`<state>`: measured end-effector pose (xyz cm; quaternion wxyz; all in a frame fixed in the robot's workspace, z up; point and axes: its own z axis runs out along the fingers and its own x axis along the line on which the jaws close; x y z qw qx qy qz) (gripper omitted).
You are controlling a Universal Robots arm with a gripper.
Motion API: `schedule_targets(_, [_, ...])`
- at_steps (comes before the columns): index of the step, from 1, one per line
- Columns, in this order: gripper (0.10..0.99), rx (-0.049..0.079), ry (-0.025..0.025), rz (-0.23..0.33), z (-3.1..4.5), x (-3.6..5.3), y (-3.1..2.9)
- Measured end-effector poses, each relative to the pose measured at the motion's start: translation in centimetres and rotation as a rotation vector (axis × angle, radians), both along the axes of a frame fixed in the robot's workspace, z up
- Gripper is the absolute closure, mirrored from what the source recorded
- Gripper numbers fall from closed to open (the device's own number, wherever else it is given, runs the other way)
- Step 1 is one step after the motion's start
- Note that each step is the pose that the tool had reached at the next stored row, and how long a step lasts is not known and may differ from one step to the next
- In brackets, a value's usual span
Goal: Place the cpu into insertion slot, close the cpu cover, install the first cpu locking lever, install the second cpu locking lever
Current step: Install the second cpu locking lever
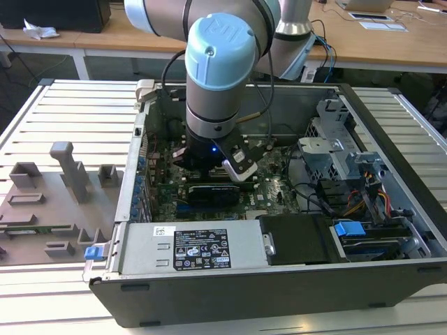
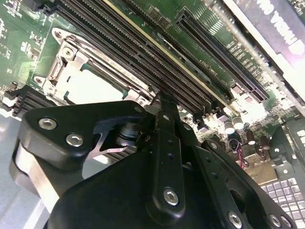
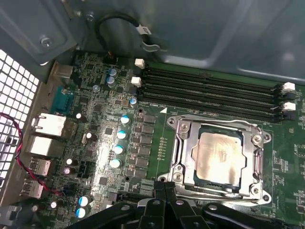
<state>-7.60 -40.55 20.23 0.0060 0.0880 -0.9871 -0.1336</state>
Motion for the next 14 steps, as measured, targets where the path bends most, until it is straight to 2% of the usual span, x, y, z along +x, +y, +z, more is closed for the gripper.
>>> schedule_targets(4, [0.98, 0.001, 0.0004, 0.003, -0.29, -0.09, 0.15])
schedule_targets(8, [0.98, 0.006, 0.0001, 0.005, -0.46, -0.08, 1.01])
schedule_targets(14, [0.98, 0.013, 0.0002, 0.005, -0.72, -0.09, 1.1])
